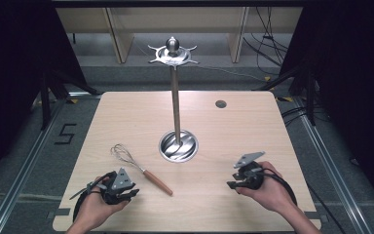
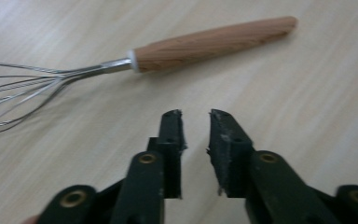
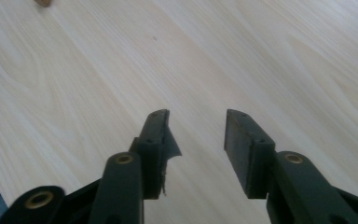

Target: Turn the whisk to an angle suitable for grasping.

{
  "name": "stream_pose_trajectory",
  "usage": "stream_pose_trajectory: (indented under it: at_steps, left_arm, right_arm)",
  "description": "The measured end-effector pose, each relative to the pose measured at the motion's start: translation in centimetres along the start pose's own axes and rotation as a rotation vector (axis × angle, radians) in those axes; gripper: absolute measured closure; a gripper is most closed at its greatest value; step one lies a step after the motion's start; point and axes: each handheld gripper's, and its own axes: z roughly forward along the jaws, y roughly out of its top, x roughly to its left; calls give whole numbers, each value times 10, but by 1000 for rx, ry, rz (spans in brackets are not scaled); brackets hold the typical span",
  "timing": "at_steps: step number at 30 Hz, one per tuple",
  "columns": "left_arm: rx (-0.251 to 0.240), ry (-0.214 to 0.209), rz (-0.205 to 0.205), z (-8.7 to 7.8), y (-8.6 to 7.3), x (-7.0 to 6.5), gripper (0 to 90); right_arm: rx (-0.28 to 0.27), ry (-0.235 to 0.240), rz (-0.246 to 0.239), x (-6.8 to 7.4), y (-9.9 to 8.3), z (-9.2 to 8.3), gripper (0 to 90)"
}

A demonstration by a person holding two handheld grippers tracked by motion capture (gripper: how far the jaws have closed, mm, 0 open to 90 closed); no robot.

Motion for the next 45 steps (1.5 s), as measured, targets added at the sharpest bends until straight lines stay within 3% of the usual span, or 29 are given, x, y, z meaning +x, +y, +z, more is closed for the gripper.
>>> stream_pose_trajectory:
  at_steps: [2,3,4,5,7,8,9,11,12,13,14,16,17,19,24,26,28,30,31,32,35,37,38,39,40,41,42,43,45]
  left_arm:
    - [18,-13,10,0,2,-4,801]
    - [43,-45,5,1,5,-8,834]
    - [75,-69,18,1,9,-9,862]
    - [75,-60,20,2,11,-12,886]
    - [106,-87,33,7,16,-16,891]
    - [142,-113,51,14,22,-19,892]
    - [142,-113,51,14,22,-19,891]
    - [182,-138,82,20,28,-20,892]
    - [200,-148,94,24,31,-20,891]
    - [228,-159,109,31,38,-20,892]
    - [228,-159,109,31,38,-20,892]
    - [241,-168,122,38,45,-19,892]
    - [244,-174,107,41,48,-19,892]
    - [261,-177,128,46,56,-17,892]
    - [267,-197,125,60,71,-16,891]
    - [267,-198,137,67,78,-15,891]
    - [259,-196,132,73,85,-14,891]
    - [263,-195,131,75,87,-13,891]
    - [230,-188,88,78,88,-16,891]
    - [226,-187,95,81,93,-14,890]
    - [226,-186,106,82,97,-13,879]
    - [259,-208,183,71,104,-7,785]
    - [259,-208,183,71,104,-7,738]
    - [266,-212,208,65,106,-3,738]
    - [309,-218,268,58,109,4,609]
    - [335,-215,324,50,110,16,548]
    - [347,-208,353,48,110,22,502]
    - [347,-208,353,48,110,22,476]
    - [363,-201,394,50,108,33,447]
  right_arm:
    - [-6,-6,6,-3,-6,-5,670]
    - [-32,-22,16,-5,-13,-8,710]
    - [-20,-28,12,-8,-18,-14,738]
    - [-36,-30,23,-10,-22,-16,767]
    - [-50,-43,39,-14,-30,-22,802]
    - [-53,-57,43,-17,-34,-26,809]
    - [-53,-57,43,-17,-34,-26,809]
    - [-38,-47,102,-16,-37,-31,809]
    - [-55,-59,79,-18,-40,-31,808]
    - [-35,-42,108,-18,-41,-35,802]
    - [-82,-55,103,-18,-43,-30,799]
    - [-73,-53,109,-18,-44,-31,795]
    - [-63,-48,111,-18,-44,-32,792]
    - [-54,-38,129,-18,-44,-33,785]
    - [-52,-41,115,-22,-45,-33,774]
    - [-95,-50,139,-20,-47,-28,772]
    - [-50,-39,124,-22,-46,-32,769]
    - [-51,-40,126,-22,-46,-32,768]
    - [-88,-49,131,-22,-47,-28,767]
    - [-50,-40,125,-23,-46,-31,765]
    - [-47,-35,139,-22,-46,-31,761]
    - [-44,-39,120,-23,-47,-30,741]
    - [-70,-44,112,-23,-48,-28,737]
    - [-70,-44,112,-23,-48,-28,737]
    - [-42,-30,121,-22,-48,-29,723]
    - [-41,-23,129,-21,-47,-28,716]
    - [-56,-31,103,-22,-47,-26,709]
    - [-56,-31,103,-22,-47,-26,709]
    - [-69,-32,109,-21,-46,-24,700]
